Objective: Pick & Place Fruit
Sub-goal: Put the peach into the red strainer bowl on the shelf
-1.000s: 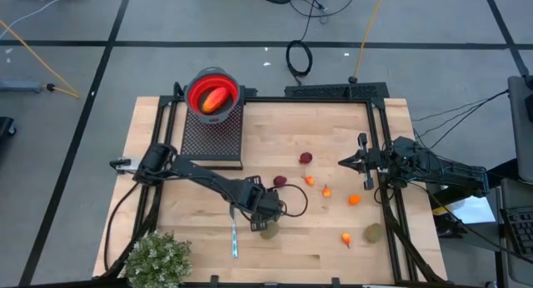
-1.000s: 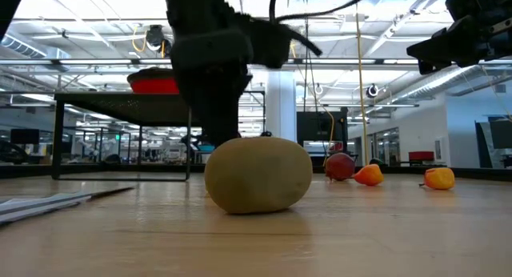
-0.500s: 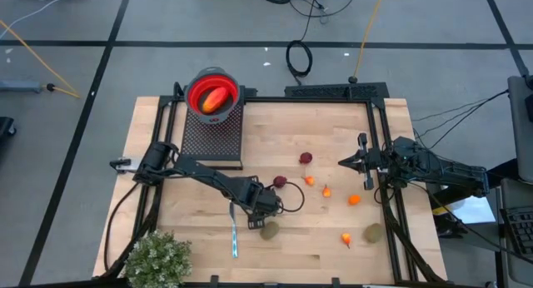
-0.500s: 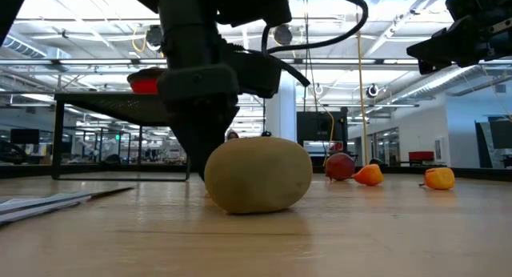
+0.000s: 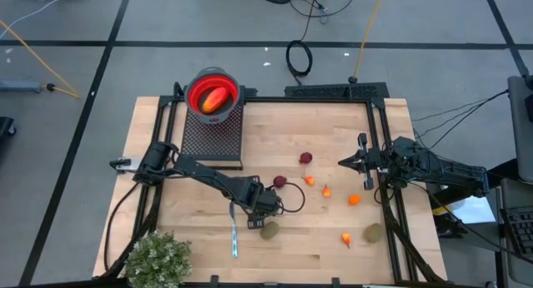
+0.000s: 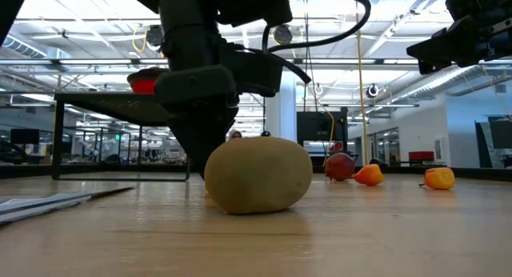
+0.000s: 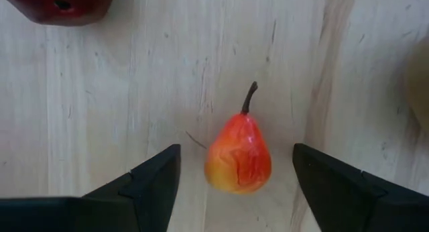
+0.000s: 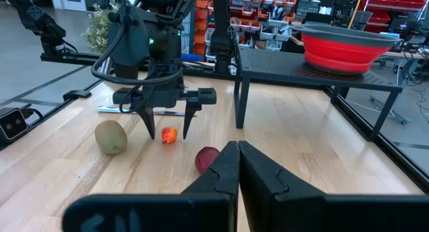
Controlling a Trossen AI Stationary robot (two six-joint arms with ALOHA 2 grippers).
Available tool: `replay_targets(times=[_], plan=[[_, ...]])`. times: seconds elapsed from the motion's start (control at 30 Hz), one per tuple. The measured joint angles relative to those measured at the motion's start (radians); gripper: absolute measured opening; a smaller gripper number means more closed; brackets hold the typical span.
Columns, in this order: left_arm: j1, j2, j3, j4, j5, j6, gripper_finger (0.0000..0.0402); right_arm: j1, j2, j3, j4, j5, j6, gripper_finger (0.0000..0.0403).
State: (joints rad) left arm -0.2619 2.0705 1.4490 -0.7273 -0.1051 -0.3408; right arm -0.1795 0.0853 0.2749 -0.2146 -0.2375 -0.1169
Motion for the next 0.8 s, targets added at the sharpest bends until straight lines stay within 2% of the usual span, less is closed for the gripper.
replay_targets(times=[0.27,0.43,0.6,0.8], plan=[[0.0,0.0,0.0,0.015,0.0,-0.001,0.0178,0.0,0.0,0.0,0.0,0.0,0.0,0.0],[0.0,0.0,0.0,0.052,0.0,-0.001,0.0135,0.0,0.0,0.0,0.0,0.0,0.0,0.0],[0.0,0.0,0.0,0.048,0.01,-0.003,0.0117,0.0,0.0,0.0,0.0,0.0,0.0,0.0],[0.0,-0.014,0.0,0.01,0.029,-0.034,0.0121,0.0,0.0,0.0,0.0,0.0,0.0,0.0]])
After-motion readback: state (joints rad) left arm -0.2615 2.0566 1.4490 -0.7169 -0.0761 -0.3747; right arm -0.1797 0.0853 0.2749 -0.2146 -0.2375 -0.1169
